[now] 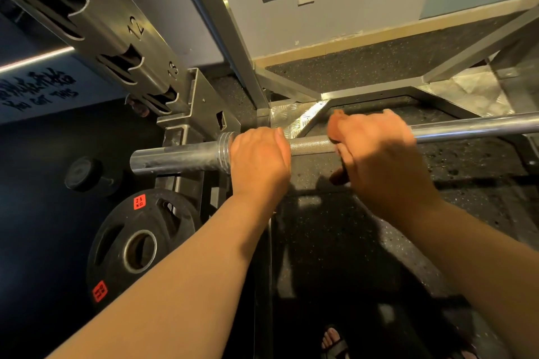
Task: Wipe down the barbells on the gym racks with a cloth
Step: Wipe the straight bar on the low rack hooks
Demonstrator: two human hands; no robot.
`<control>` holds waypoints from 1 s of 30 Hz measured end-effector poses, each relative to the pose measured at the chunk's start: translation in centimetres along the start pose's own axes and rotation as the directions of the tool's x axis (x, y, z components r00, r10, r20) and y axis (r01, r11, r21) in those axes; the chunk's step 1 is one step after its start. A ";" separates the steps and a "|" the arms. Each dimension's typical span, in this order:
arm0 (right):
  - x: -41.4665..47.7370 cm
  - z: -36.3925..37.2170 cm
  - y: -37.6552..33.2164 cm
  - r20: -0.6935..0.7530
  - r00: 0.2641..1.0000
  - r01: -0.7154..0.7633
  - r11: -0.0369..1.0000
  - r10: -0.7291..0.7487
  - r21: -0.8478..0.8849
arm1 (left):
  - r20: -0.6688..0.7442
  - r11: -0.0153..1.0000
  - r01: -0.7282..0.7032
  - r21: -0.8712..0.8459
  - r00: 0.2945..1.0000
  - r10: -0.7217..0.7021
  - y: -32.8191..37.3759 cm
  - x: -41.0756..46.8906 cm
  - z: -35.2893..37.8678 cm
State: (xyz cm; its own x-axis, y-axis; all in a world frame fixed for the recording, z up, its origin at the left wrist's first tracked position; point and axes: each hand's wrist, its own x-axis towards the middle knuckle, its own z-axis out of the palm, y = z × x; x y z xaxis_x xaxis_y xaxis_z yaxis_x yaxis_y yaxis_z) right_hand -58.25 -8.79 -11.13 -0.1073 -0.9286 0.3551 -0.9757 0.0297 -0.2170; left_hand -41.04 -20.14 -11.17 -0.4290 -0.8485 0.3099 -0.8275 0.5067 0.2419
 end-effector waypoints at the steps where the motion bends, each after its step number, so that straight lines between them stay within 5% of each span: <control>1: -0.2 -0.3 0.2 -0.019 0.997 -0.069 0.997 0.069 0.026 | 0.003 1.000 -0.007 -0.011 1.000 0.007 0.1 0.0 0.0; 6: 0.5 0.9 -3.8 -0.141 0.955 -0.254 0.964 0.263 0.081 | 0.045 0.999 0.041 0.019 0.998 -0.041 -0.2 0.5 0.5; 13: 1.0 0.5 -2.0 0.000 0.998 0.056 0.998 -0.056 0.025 | -0.018 1.000 -0.020 0.002 1.000 0.020 -0.1 0.1 0.2; 21: -1.1 1.5 -2.1 -0.202 0.927 -0.300 0.948 0.315 0.102 | 0.103 0.994 0.025 0.109 0.994 -0.036 -0.1 0.5 0.2; 26: 1.1 2.4 -5.1 -0.110 0.990 -0.079 0.994 0.088 0.080 | -0.007 0.989 0.001 0.147 1.000 0.000 0.4 0.2 -0.2; 30: 0.3 1.2 -1.5 -0.051 0.994 0.099 0.995 -0.098 0.008 | 0.087 0.960 -0.034 0.278 0.996 0.010 0.0 0.3 0.0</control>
State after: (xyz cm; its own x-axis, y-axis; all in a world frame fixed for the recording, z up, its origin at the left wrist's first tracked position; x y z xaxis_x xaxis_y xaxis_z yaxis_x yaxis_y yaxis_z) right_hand -56.64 -9.59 -11.79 -0.0203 -0.9069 0.4209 -0.9800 -0.0653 -0.1882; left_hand -41.15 -20.41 -11.07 -0.4671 -0.8535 0.2311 -0.8805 0.4728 -0.0335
